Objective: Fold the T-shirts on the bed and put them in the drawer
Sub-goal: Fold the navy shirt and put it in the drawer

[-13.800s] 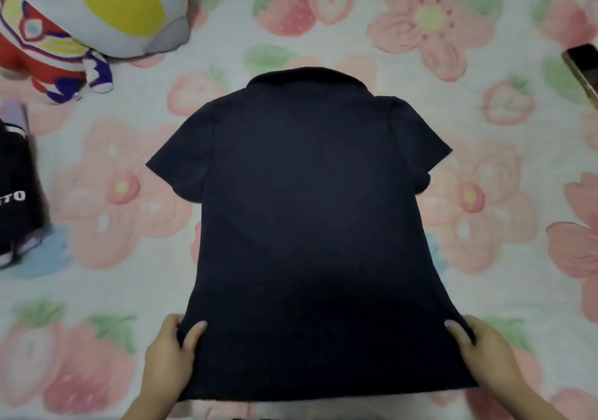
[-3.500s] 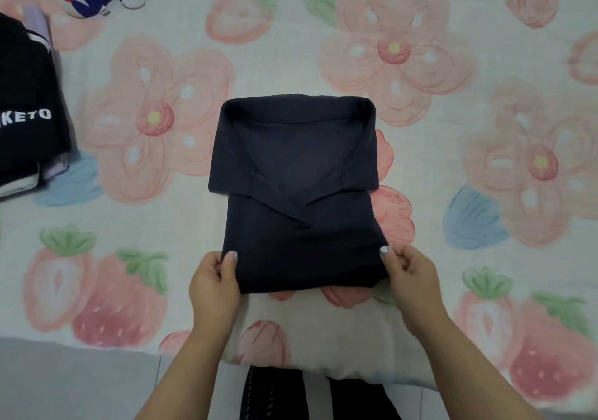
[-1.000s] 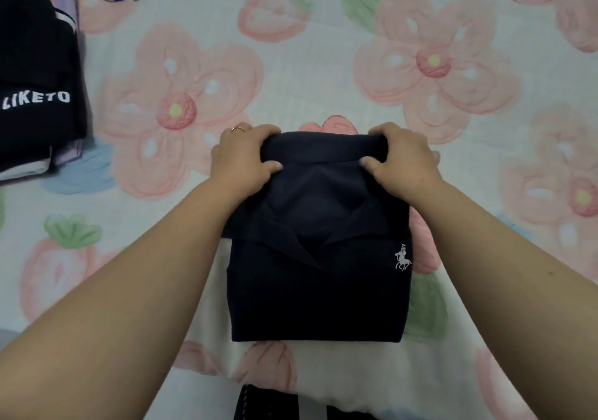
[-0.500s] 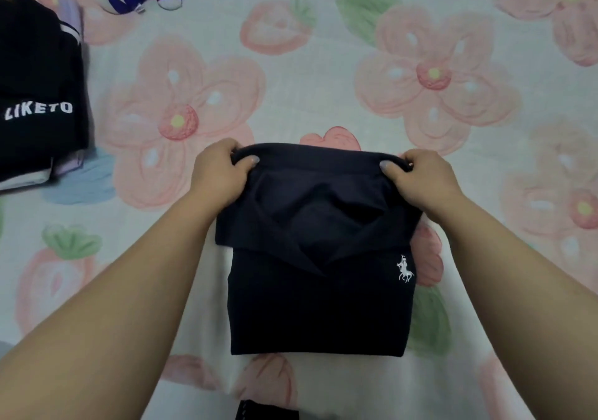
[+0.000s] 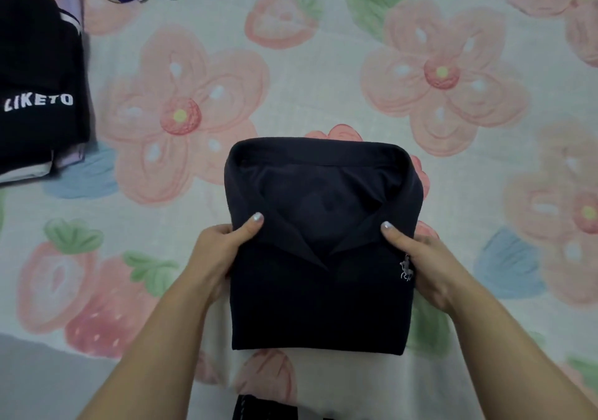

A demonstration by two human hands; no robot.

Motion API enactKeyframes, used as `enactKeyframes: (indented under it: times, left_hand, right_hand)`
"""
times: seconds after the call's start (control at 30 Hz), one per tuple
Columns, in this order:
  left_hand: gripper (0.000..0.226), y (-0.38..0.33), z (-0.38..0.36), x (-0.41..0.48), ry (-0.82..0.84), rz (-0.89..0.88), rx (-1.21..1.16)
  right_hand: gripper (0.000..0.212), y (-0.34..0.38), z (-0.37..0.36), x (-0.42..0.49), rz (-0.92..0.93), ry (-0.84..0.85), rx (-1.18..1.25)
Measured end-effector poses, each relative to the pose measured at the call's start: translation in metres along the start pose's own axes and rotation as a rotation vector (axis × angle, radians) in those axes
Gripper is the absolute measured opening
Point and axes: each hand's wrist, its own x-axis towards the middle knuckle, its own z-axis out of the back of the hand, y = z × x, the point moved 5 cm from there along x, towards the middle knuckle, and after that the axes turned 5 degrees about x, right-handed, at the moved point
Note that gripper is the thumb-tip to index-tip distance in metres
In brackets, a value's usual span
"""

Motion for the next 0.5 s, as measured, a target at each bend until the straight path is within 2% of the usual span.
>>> enactKeyframes:
  times: [0.1,0.17,0.23,0.33,0.43,0.5]
  left_hand:
    - [0.049,0.002,-0.023,0.003,0.152,-0.016,-0.128]
    - [0.052,0.001,-0.023,0.001,0.105,-0.11,-0.077]
    - [0.047,0.0,-0.014,-0.012,-0.014,-0.229,-0.049]
    - [0.043,0.0,0.008,-0.049,-0.135,-0.291,-0.141]
    - [0.047,-0.006,0.034,-0.089,-0.085,-0.26,-0.284]
    - [0.04,-0.015,0.05,-0.114,-0.055,-0.254,-0.285]
  right_hand:
    - [0.038,-0.006,-0.011,0.004,-0.036,-0.007,0.068]
    - [0.039,-0.008,-0.018,0.002,-0.057,0.016,0.123]
    - [0.037,-0.004,-0.022,-0.009,0.02,-0.023,0.119]
    - [0.033,0.001,-0.033,-0.038,0.118,-0.088,0.074]
    - [0.028,0.012,-0.052,-0.073,0.151,-0.076,0.059]
    - [0.023,0.019,-0.067,-0.094,0.148,-0.065,0.063]
